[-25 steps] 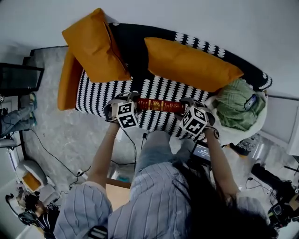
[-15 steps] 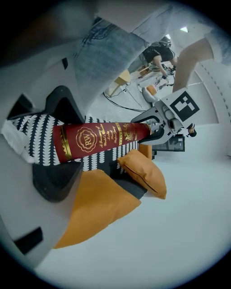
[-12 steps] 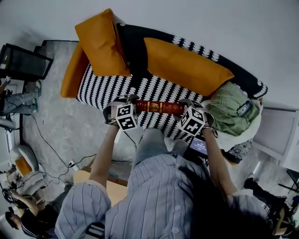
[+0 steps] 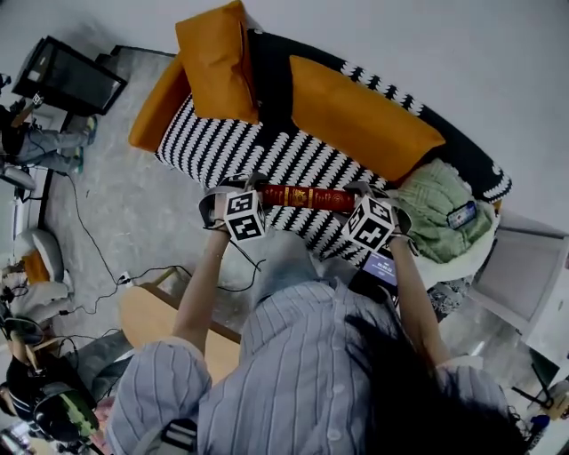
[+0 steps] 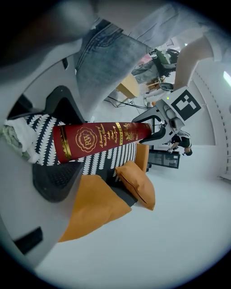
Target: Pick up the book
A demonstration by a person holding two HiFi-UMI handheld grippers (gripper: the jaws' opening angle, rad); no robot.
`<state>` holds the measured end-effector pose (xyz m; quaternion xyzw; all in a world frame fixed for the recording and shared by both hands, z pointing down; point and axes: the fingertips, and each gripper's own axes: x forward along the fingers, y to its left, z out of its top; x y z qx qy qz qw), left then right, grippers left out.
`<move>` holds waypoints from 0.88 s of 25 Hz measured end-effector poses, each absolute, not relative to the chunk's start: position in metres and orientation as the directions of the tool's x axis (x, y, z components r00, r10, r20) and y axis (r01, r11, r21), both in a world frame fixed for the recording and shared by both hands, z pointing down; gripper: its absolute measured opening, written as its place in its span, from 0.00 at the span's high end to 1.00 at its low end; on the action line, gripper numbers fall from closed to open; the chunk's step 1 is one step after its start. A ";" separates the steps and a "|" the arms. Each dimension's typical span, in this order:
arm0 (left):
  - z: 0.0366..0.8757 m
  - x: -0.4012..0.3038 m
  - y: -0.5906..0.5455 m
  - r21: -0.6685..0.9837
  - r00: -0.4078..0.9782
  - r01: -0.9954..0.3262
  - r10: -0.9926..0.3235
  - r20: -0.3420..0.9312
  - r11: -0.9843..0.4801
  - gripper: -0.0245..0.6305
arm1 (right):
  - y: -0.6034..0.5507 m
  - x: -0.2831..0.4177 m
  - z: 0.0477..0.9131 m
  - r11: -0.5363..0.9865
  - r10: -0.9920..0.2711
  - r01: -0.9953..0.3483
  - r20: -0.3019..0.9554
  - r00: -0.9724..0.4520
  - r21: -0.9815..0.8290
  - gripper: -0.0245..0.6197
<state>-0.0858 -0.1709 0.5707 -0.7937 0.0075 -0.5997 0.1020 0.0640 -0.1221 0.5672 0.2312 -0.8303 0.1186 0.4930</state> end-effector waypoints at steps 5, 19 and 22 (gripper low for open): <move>0.566 -0.085 -0.130 -0.181 0.264 0.050 -0.162 0.951 -0.982 0.53 | -0.091 0.068 0.565 0.895 -0.234 -0.445 0.874 -0.427 0.023 0.54; 0.585 -0.125 -0.067 -0.113 0.187 -0.093 -0.129 0.974 -0.989 0.53 | -0.050 0.033 0.587 0.952 -0.121 -0.306 0.872 -0.474 -0.034 0.54; 0.591 -0.132 -0.057 -0.100 0.178 -0.110 -0.119 0.977 -0.989 0.53 | -0.044 0.025 0.595 0.958 -0.089 -0.283 0.879 -0.468 -0.053 0.54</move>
